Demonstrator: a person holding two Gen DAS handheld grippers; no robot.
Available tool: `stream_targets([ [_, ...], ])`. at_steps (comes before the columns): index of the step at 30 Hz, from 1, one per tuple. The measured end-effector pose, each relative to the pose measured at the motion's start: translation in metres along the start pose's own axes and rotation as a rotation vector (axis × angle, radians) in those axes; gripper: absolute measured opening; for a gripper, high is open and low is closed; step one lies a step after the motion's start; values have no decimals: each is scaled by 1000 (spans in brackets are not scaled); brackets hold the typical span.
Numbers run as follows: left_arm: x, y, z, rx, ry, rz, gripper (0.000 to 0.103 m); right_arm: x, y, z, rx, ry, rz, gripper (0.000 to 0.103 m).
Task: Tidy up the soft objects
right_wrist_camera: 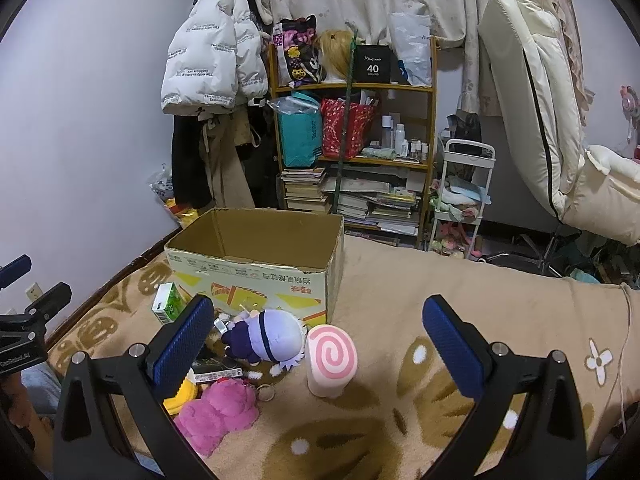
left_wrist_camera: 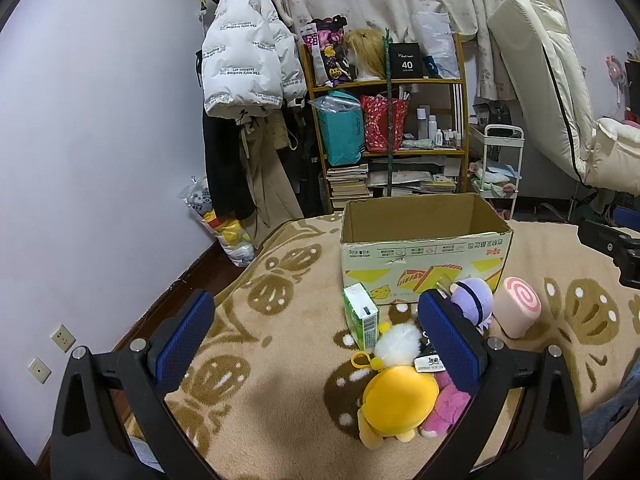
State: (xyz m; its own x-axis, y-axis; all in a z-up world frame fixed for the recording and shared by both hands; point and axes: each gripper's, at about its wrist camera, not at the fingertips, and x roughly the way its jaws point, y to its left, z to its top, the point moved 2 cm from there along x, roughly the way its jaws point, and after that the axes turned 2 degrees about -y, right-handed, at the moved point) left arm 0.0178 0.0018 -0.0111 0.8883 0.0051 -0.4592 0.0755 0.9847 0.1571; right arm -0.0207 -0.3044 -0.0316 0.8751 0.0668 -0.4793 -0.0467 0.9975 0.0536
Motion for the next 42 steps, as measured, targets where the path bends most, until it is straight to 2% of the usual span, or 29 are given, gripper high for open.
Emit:
stream_targets([
  [5, -5, 3, 5, 9, -9, -1, 100, 3, -12, 3, 13, 1, -1, 103],
  [42, -6, 2, 4, 12, -10, 5, 100, -3, -5, 0, 12, -5, -12, 103],
])
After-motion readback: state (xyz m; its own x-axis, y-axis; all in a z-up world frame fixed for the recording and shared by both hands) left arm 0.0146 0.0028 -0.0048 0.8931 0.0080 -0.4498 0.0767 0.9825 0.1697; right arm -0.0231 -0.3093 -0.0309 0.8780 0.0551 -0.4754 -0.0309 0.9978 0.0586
